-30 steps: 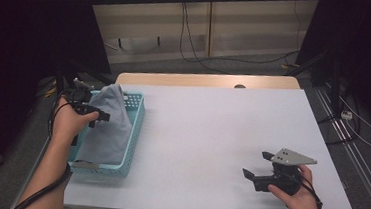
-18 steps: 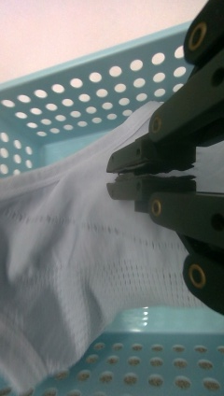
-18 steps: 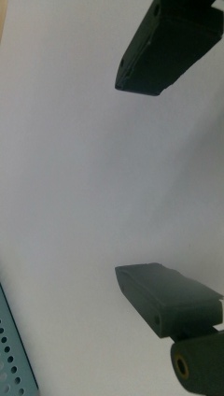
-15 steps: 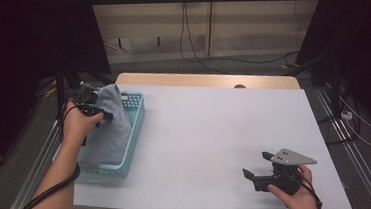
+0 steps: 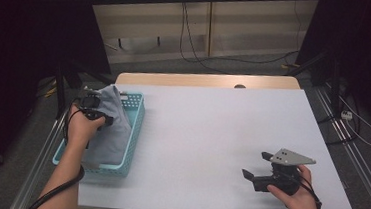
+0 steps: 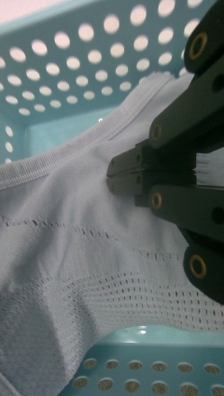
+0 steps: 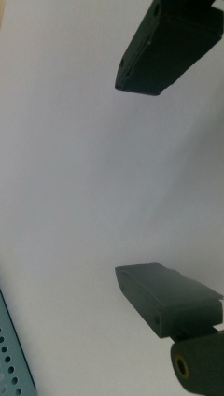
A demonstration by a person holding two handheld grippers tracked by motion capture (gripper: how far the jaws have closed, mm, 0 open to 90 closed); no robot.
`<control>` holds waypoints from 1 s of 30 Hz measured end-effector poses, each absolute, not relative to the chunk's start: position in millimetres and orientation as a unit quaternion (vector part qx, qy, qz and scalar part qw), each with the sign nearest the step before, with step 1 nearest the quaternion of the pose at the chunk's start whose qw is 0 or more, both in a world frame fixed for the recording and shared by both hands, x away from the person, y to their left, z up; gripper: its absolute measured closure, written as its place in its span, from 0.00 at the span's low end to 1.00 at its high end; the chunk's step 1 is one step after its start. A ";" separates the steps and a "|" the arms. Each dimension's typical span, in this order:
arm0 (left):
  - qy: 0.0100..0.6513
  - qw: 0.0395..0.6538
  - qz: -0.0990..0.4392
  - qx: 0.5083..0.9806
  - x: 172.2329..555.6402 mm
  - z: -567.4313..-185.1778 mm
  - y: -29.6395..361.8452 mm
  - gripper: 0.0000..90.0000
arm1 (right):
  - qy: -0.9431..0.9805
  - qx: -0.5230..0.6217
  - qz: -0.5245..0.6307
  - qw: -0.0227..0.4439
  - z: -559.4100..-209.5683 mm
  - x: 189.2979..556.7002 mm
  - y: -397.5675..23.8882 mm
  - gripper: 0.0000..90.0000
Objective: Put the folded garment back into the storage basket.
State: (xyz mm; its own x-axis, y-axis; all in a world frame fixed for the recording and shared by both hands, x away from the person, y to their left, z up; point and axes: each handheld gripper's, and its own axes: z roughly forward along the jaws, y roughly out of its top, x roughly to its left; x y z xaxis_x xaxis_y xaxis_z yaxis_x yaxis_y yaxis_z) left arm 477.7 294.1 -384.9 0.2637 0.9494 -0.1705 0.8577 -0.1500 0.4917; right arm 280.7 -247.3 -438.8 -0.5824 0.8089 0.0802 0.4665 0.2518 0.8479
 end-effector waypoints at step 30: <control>0.603 0.251 0.110 0.749 498.7 -376.3 300.4 1.00 | 0.770 0.413 0.448 0.191 -439.1 282.8 -245.3 0.10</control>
